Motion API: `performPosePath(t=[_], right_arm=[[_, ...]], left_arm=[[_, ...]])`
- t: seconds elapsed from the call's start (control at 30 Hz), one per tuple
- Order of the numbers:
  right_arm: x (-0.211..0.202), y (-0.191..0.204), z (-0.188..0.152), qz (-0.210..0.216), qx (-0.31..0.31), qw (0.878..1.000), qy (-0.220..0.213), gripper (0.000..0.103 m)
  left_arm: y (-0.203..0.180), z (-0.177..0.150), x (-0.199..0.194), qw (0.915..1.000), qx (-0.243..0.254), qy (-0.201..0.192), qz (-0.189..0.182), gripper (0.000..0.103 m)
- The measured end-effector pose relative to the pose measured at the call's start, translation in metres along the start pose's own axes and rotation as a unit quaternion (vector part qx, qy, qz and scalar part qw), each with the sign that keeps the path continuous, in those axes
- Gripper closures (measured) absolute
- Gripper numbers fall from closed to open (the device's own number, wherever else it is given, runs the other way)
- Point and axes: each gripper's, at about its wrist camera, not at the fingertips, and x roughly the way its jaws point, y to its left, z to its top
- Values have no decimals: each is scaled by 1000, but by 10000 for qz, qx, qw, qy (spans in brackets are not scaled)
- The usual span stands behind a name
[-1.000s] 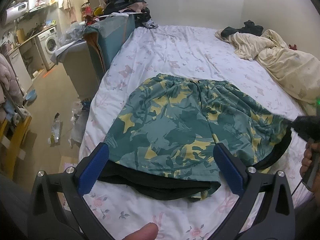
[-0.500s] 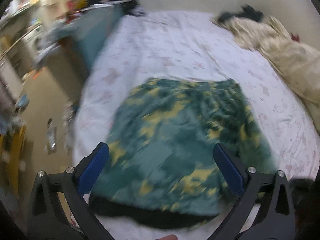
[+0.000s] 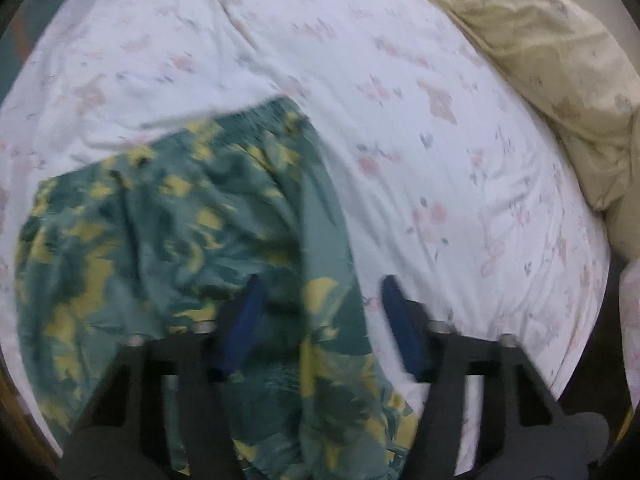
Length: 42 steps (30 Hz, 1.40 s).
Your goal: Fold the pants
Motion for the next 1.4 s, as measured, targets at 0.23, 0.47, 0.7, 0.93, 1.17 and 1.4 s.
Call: performPosePath(t=[0.23, 0.47, 0.7, 0.93, 1.17, 1.4], right_arm=[[-1, 13, 3, 223, -6, 9997, -22, 102], [11, 67, 32, 604, -344, 9975, -158, 102], [94, 134, 45, 908, -696, 9927, 387, 102], [172, 164, 41, 722, -792, 9902, 895, 102], [183, 179, 44, 748, -860, 9900, 837, 102], [230, 178, 20, 712, -829, 9806, 1626, 75]], left_arm=[[20, -14, -29, 9994, 37, -339, 42, 103], [110, -25, -113, 9941, -433, -969, 227, 103], [215, -61, -126, 9882, -994, -842, 807, 103], [262, -70, -105, 9841, -1326, -707, 950, 103], [282, -78, -124, 9815, -1323, -759, 1157, 97], [305, -113, -119, 9803, -1527, -425, 1181, 44]])
